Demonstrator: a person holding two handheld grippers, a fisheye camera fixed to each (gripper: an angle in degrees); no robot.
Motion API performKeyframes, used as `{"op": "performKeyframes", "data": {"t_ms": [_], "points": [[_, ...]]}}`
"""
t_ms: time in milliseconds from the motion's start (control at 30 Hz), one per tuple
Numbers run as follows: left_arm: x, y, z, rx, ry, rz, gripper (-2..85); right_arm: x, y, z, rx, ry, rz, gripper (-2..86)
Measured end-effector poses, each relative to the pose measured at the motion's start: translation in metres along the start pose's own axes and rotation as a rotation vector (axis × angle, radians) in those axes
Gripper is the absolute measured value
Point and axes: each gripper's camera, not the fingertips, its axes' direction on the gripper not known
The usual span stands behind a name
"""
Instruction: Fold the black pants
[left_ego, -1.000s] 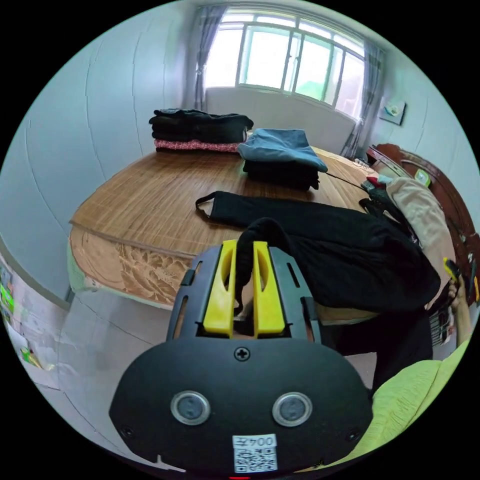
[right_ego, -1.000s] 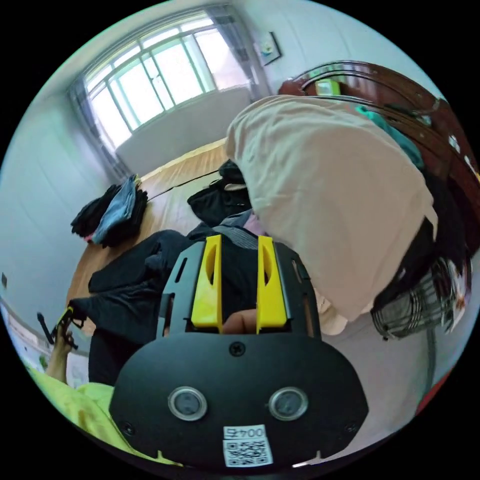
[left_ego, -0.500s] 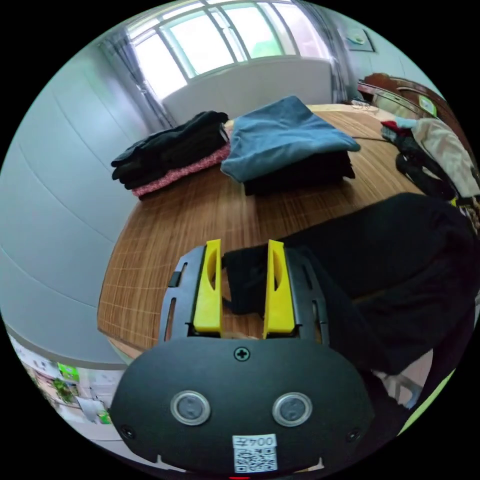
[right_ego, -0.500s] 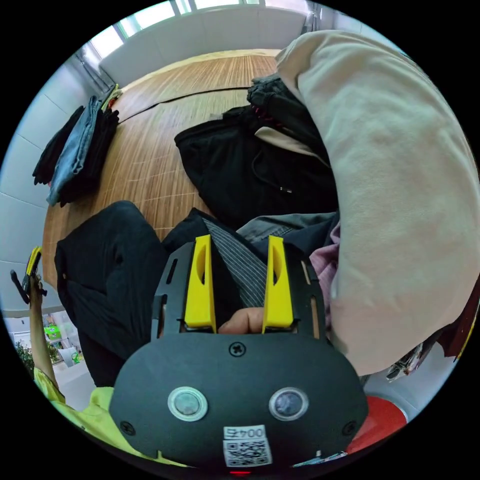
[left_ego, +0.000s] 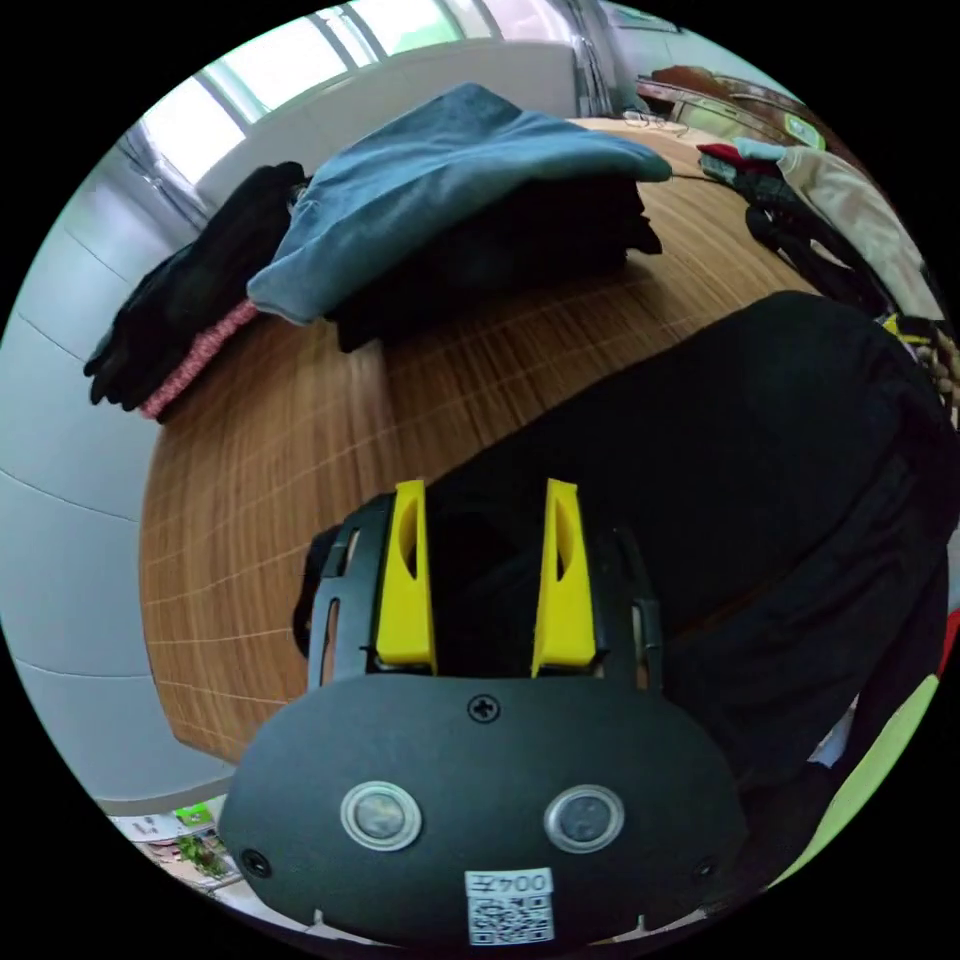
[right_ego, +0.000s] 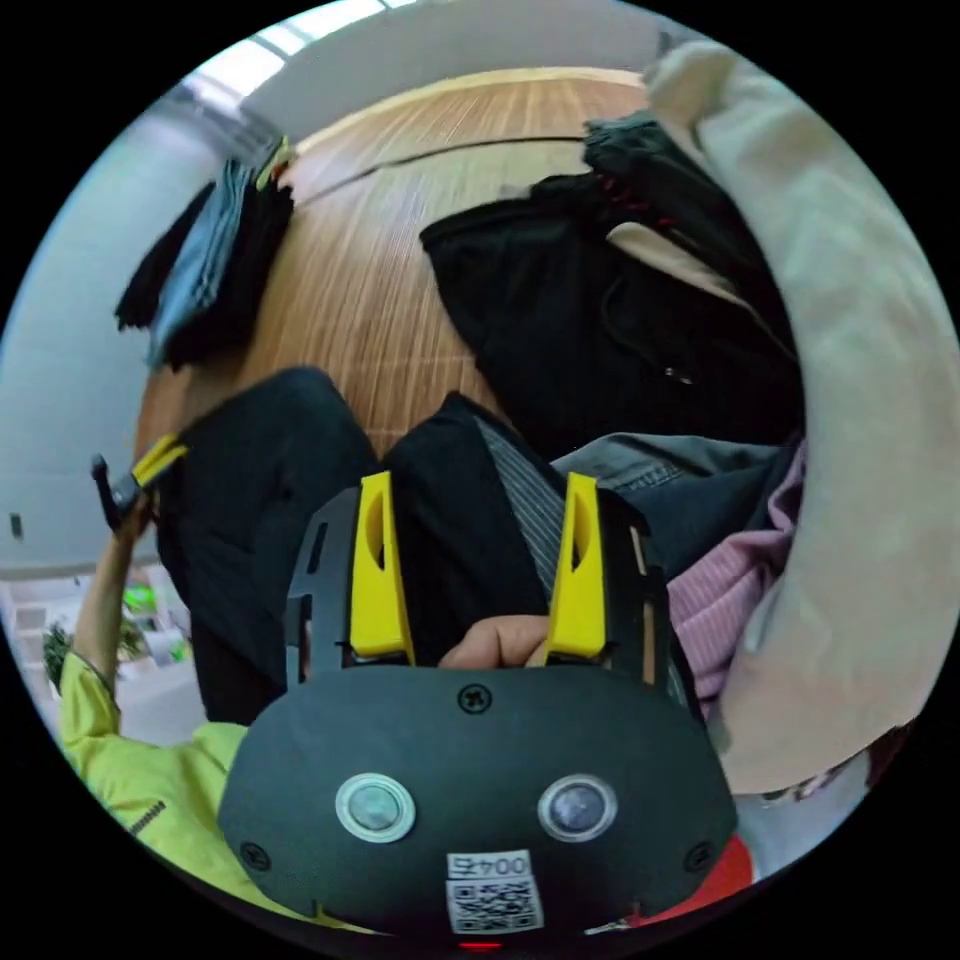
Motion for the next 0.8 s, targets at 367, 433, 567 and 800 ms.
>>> {"op": "performKeyframes", "data": {"t_ms": [367,433,567,800], "points": [[0.032,0.027,0.002,0.06,-0.022,-0.039,9.0,-0.088,0.082,-0.008,0.223,0.264,-0.197,5.3],[0.046,0.032,-0.002,0.048,-0.099,0.001,7.2,-0.1,0.112,-0.036,0.347,0.256,-0.215,5.1],[0.082,0.061,-0.004,0.04,-0.401,0.123,3.7,-0.114,0.159,-0.114,0.643,0.301,-0.245,4.6],[0.007,0.068,-0.033,0.137,-0.31,-0.193,1.6,-0.074,0.083,-0.201,0.901,0.461,-0.045,6.2]]}}
